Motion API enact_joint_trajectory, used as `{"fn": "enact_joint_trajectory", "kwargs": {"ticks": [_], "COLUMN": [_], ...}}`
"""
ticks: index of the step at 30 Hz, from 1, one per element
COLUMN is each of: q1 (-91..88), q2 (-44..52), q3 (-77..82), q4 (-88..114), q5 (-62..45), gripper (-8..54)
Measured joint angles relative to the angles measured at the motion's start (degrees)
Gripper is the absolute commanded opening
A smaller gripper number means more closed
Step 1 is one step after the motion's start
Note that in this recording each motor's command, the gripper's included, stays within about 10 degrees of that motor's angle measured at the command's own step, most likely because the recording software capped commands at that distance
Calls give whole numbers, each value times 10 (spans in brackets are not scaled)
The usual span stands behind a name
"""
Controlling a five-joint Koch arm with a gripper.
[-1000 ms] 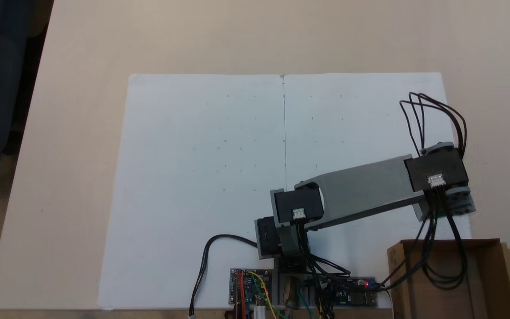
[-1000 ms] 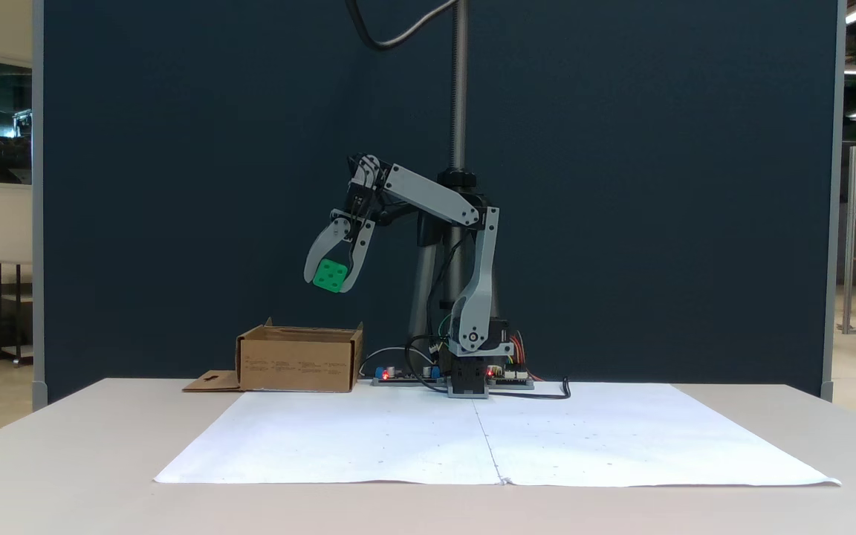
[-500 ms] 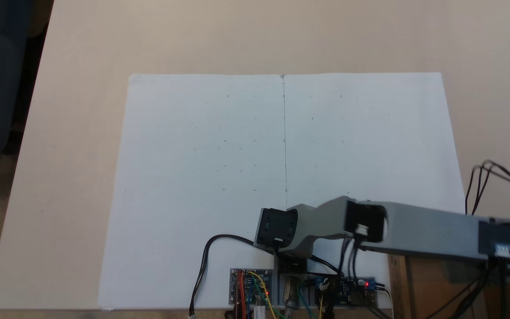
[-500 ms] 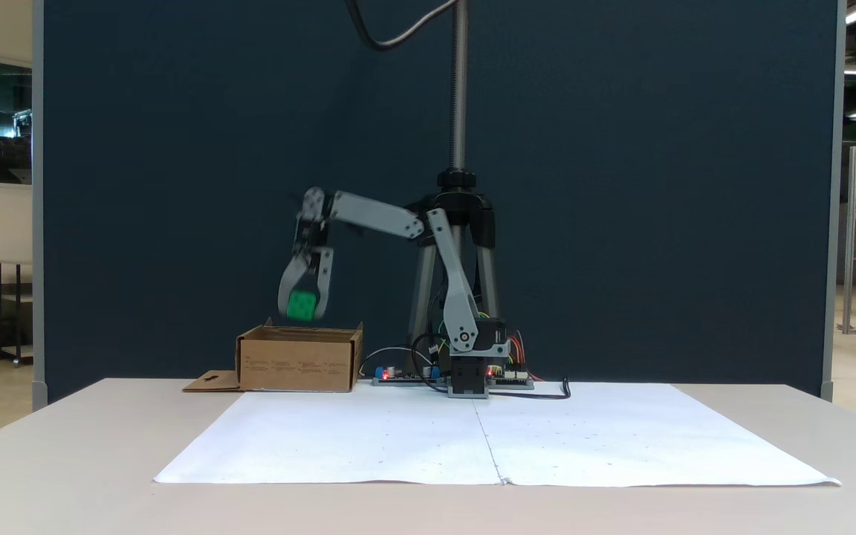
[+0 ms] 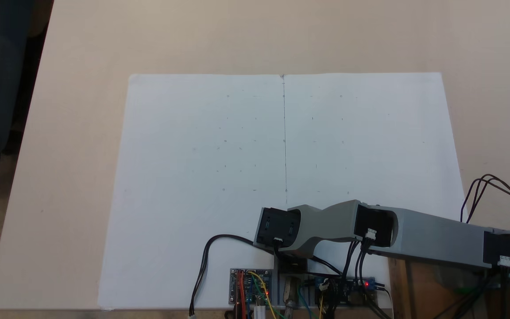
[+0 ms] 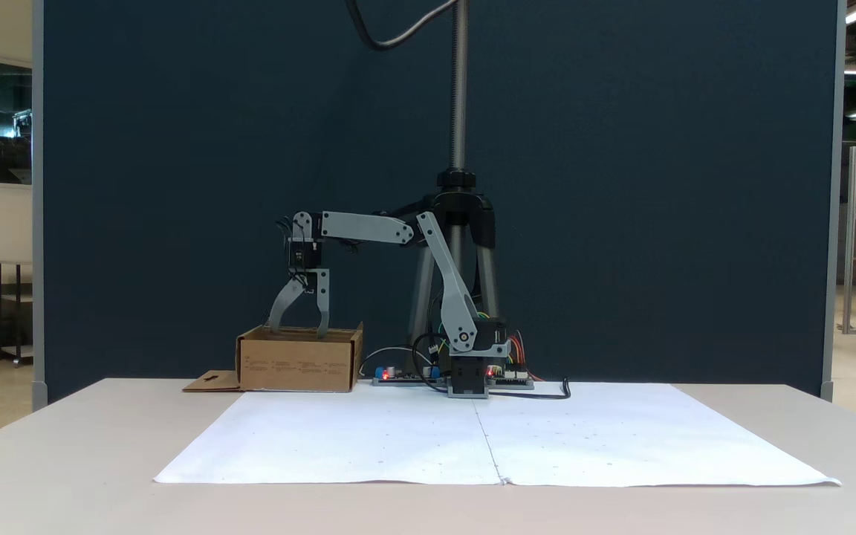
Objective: Grasp a green dice and put it in the bin.
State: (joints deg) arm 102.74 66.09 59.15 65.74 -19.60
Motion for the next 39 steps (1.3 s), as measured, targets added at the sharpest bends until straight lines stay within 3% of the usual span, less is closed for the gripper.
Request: {"fn": "enact_joint_trajectory", "kwargs": {"ticks": [8, 18, 25, 39], "q1": [-4, -85, -225, -574], "q2": [26, 189, 265, 297], "q3": [0, 25, 87, 167], "q4": [-49, -68, -69, -78], "q5": [2, 70, 83, 105], "gripper": [408, 408, 409, 434]}}
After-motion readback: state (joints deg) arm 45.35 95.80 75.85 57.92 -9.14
